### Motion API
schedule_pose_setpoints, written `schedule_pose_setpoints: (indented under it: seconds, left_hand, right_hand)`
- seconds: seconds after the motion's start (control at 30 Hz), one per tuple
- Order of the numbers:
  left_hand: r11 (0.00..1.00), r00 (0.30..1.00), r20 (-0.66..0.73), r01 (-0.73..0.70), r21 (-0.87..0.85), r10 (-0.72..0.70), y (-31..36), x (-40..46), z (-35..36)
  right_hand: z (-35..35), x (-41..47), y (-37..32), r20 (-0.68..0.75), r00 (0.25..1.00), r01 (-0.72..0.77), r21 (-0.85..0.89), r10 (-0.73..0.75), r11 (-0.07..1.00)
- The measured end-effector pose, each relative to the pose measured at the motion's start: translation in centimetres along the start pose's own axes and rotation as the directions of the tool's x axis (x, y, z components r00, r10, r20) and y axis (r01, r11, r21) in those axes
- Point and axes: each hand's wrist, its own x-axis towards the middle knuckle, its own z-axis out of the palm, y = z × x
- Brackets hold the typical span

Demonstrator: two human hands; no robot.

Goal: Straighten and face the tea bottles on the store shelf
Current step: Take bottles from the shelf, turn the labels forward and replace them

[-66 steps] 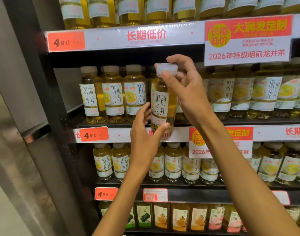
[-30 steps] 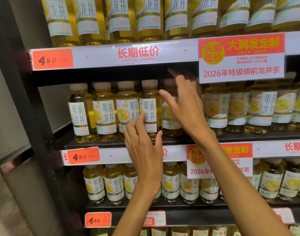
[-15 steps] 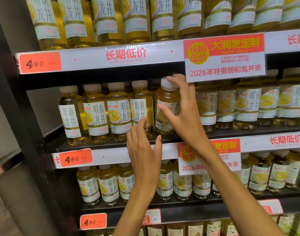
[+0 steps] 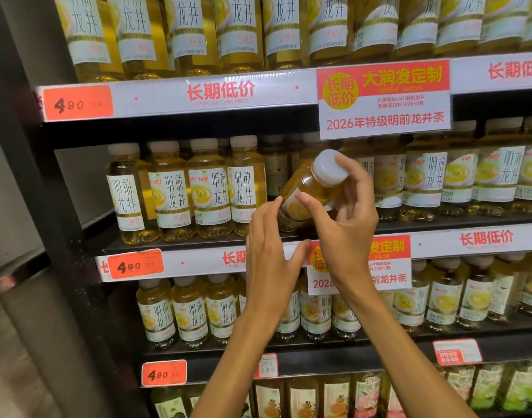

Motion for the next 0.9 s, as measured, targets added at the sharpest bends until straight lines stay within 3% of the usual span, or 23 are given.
schedule_pose_setpoints:
  seconds: [0.17,0.37,0.47,0.6,0.7,0.9]
  left_hand:
    - [0.993,1.0,0.018,0.015,-0.113,-0.013,0.4,-0.7,-1.0]
    - [0.907,0.966,0.237,0.189,-0.376,-0.103,1.2,-3.6,-3.4]
    - [0.806,0.919,0.366,0.326,-0.493,-0.147,1.4,-5.6,-4.3]
    - [0.663,0.825,0.507,0.528,-0.531,-0.25,1.3,-7.9,-4.4]
    - [0.615,0.766,0.58,0.606,-0.505,-0.279,0.9,-9.3,-4.2]
    - [0.451,0.624,0.677,0.77,-0.451,-0.39,0.1,-11.8,-4.2]
  right_hand:
    - [-0.5,-0.5,-2.4,0.042,0.999,0.008,0.143,-0.015,0.99]
    - [-1.0,-1.1,-3.7,0.188,0.98,-0.095,0.172,0.062,0.98]
    - [-1.5,-1.4,-3.0,0.281,0.936,-0.275,0.21,0.212,0.938]
    - [-2.2,-2.0,-1.8,0.489,0.756,-0.607,0.274,0.436,0.746]
    - [-2.3,-2.7,-1.1,0.507,0.7,-0.673,0.231,0.504,0.703]
    - [-2.0,-4.4,-0.5,0.512,0.677,-0.687,0.183,0.529,0.703]
